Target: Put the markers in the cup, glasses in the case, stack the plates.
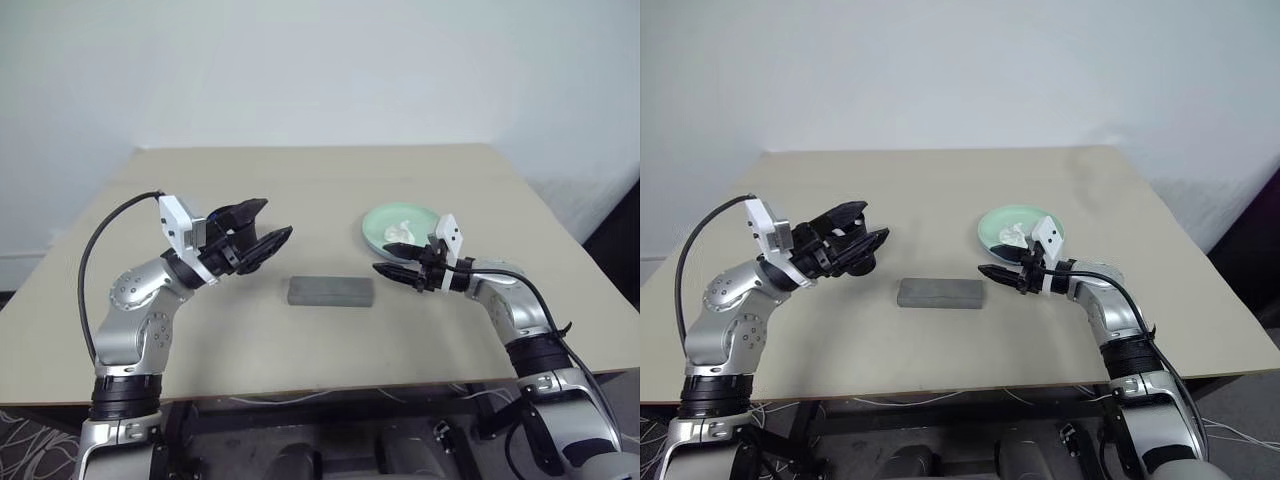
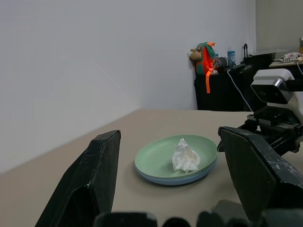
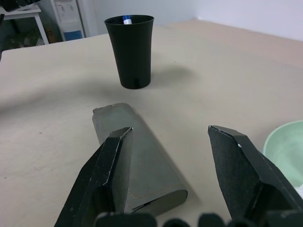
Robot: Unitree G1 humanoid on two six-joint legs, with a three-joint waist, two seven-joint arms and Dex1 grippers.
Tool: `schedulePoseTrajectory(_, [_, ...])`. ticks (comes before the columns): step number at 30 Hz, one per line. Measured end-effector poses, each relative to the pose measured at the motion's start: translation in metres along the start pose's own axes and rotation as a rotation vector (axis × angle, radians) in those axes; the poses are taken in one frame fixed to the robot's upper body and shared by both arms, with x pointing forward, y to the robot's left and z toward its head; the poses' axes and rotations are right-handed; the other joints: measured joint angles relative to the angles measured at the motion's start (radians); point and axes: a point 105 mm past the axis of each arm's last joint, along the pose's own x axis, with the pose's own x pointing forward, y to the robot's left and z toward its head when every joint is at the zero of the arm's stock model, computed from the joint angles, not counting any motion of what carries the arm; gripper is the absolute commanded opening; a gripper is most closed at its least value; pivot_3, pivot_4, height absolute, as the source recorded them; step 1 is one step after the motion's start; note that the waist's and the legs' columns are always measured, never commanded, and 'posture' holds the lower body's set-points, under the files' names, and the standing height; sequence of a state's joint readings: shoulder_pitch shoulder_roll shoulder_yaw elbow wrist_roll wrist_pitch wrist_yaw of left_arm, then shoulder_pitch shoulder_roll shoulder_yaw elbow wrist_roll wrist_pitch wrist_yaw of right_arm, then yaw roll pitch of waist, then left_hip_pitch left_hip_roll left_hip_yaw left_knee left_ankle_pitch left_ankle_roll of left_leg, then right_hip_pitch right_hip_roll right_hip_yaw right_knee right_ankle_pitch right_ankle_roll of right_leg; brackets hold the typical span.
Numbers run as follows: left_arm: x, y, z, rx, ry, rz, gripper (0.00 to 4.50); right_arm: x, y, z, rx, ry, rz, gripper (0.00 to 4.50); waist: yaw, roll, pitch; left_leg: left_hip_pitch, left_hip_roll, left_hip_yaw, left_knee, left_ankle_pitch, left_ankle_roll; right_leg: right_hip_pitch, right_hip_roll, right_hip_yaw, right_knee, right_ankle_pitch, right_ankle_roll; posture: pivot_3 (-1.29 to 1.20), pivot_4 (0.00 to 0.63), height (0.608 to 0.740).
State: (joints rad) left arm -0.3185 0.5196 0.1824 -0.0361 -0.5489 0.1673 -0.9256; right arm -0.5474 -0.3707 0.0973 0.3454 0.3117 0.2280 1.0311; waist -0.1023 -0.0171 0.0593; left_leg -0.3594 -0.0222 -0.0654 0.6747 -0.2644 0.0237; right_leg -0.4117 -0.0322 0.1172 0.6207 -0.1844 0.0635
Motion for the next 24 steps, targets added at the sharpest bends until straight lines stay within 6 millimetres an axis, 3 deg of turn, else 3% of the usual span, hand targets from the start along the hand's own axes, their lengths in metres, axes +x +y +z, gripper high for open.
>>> schedulePoseTrajectory(4, [0.0, -0.001, -0.004, 0.008, 0.02, -0.003, 3.47, 0.0, 0.0, 0.0, 0.0, 0.0, 0.0, 2.75, 0.0, 0.0, 0.0, 0.0, 0.0, 0.0, 0.0, 0.0, 0.0, 0.0, 0.0, 0.0, 0.0, 0.0, 0.0, 0.0, 0.0, 0.737])
schedulePoseTrajectory(9, [-0.009, -0.007, -0.038, -0.039, 0.127, 0.008, 3.47, -0.001, 0.0, -0.001, 0.003, 0.001, -0.003, 2.75, 0.0, 0.0, 0.0, 0.001, 0.0, 0.0, 0.0, 0.0, 0.0, 0.001, 0.0, 0.0, 0.0, -0.001, -0.002, 0.0, 0.0, 0.737])
schedulePoseTrajectory(16, [-0.026, -0.006, -0.08, -0.09, 0.209, 0.095, 3.47, -0.011, 0.002, -0.032, 0.03, 0.067, -0.029, 2.75, 0.002, 0.0, 0.0, 0.0, 0.0, 0.001, 0.0, 0.0, 0.0, 0.0, 0.0, 0.0, 0.0, -0.001, -0.002, 0.0, 0.0, 0.737])
schedulePoseTrajectory(24, [-0.034, -0.001, -0.103, -0.1, 0.232, 0.158, 3.47, -0.016, -0.003, -0.038, 0.036, 0.068, -0.056, 2.75, 0.002, 0.0, 0.0, 0.001, 0.0, 0.0, 0.0, 0.0, 0.0, 0.0, 0.0, 0.0, 0.0, -0.001, -0.002, 0.0, 0.0, 0.737])
